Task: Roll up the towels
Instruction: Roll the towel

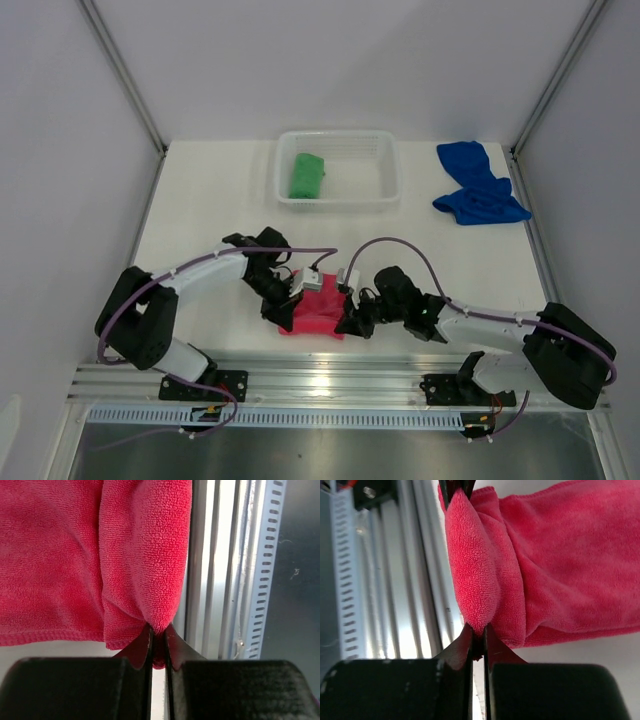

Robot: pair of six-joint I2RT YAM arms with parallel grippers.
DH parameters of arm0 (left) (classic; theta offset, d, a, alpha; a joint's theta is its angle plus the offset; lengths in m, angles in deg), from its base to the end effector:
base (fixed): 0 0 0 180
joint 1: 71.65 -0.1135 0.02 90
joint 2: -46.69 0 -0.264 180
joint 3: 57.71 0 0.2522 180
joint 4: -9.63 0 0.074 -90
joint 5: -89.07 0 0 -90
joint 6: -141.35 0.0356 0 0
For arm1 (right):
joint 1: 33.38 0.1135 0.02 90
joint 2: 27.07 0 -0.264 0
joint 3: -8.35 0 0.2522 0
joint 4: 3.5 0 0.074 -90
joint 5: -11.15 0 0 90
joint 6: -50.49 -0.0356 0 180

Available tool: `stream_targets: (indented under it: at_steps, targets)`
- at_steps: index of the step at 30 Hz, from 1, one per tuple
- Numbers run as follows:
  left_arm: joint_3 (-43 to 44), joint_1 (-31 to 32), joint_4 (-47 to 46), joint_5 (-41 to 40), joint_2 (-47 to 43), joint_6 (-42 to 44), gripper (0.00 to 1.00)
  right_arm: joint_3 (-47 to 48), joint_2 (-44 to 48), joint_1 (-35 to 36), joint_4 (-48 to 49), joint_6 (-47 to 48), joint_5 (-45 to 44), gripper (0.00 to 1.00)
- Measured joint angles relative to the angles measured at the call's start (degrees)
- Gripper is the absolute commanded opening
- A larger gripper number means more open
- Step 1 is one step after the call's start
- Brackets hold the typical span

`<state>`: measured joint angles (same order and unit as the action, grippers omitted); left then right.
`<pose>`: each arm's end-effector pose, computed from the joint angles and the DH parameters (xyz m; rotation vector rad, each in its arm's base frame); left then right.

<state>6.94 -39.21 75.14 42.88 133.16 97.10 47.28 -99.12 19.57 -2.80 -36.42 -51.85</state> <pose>0.1915 -0.1509 0.1837 1.7859 2.1564 -1.1106 0.1312 0.2006 0.1702 -1.3013 1.8220 0.9974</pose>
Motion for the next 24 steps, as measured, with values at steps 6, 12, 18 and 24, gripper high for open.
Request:
stream_targets:
  at_steps: [6, 12, 18, 24]
  targets:
    - [-0.6, -1.6, 1.4, 0.8, -0.2, -0.5, 0.17, 4.7, -4.6, -3.0, -3.2, -4.7, 6.3, 0.00]
    - [3.2, -6.4, 0.4, 2.3, 9.4, -3.3, 0.31, 8.8, -14.6, -9.8, -5.2, -7.6, 11.1, 0.00]
    - [4.0, -9.9, -2.7, 2.4, 10.2, -7.0, 0.41, 9.2, -15.6, -12.0, -4.7, -9.2, 13.0, 0.00]
    - [4.0, -10.1, -3.6, 3.5, 10.1, -8.1, 0.45, 9.2, -17.0, -14.5, -3.5, -10.7, 14.5, 0.00]
